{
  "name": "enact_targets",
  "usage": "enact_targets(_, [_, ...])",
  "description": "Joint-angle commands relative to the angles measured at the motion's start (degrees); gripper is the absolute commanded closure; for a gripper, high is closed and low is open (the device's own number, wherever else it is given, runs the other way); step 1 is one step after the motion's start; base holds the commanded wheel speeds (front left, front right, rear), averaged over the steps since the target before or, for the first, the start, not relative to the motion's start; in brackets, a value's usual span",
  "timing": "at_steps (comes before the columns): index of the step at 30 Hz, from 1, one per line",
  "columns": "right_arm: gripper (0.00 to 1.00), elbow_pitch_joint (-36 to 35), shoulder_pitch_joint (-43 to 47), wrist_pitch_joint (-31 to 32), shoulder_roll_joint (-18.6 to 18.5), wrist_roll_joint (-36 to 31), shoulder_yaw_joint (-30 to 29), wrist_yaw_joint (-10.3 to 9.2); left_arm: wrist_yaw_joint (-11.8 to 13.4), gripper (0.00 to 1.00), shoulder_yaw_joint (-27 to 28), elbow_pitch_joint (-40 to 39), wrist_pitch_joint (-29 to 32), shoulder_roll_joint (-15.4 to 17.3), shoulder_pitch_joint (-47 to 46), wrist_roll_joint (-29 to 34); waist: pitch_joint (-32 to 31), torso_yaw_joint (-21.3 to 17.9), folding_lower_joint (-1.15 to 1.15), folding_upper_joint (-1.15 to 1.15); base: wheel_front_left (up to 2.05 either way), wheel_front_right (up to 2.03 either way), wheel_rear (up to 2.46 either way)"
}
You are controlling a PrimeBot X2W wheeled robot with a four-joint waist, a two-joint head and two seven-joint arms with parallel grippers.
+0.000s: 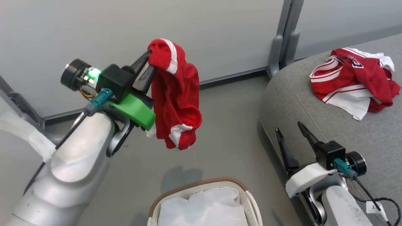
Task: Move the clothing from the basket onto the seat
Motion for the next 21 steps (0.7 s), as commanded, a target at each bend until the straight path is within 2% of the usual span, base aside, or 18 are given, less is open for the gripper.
enact_targets(1, [0.0,0.2,-0.4,0.0,-0.2,-0.1,0.5,-0.06,-0.1,1.0,0.5,-0.3,0.0,-0.1,-1.8,-0.4,-0.9,1.1,0.01,0.0,0.0,0.0,0.0])
enact_targets(21, [0.0,3.2,-5.1,0.0,-0.2,3.1,15.8,-0.06,-0.1,1.0,-1.5,0.4,0.8,-5.5,-14.9,-0.9,-2.3,3.9,0.01,0.0,0.0,0.0,0.0])
